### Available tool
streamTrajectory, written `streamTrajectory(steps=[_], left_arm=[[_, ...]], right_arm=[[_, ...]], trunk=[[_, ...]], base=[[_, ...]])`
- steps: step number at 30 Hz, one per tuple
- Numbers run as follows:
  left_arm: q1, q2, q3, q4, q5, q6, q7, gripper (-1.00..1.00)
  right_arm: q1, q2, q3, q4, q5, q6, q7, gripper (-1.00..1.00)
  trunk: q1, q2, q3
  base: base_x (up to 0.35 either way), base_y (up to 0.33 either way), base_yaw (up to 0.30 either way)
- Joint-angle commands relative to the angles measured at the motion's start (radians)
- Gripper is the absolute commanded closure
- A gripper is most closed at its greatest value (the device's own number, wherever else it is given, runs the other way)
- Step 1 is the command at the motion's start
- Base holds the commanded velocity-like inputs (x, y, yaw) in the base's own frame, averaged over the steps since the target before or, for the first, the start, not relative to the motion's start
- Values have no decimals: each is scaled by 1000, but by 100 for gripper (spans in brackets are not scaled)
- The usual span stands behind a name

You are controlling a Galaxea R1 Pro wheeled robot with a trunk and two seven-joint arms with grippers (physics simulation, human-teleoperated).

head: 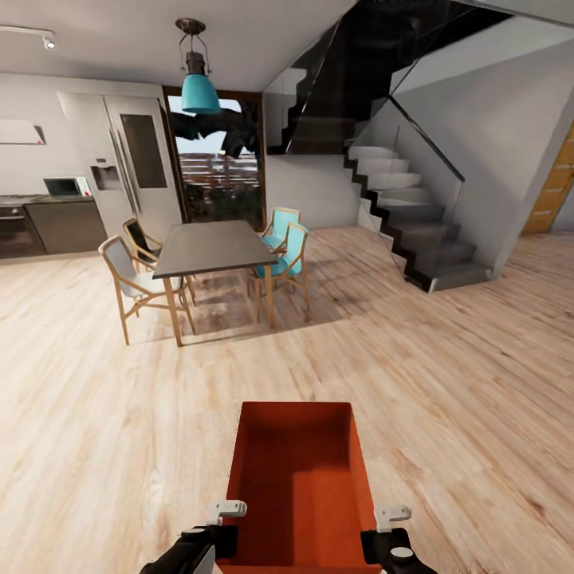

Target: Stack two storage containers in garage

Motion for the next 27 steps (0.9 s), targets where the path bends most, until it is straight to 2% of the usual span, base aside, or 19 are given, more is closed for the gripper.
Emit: streamTrajectory(steps=[1,27], left_arm=[[0,0,1,-6,-10,-1,10,100],[0,0,3,-6,-10,-3,10,100]], right_arm=[[-1,0,1,10,-25,-5,-15,100],[-1,0,1,10,-25,-5,-15,100]], trunk=[[0,-1,-1],[0,-1,-1]], base=[[0,0,-284],[0,0,-284]])
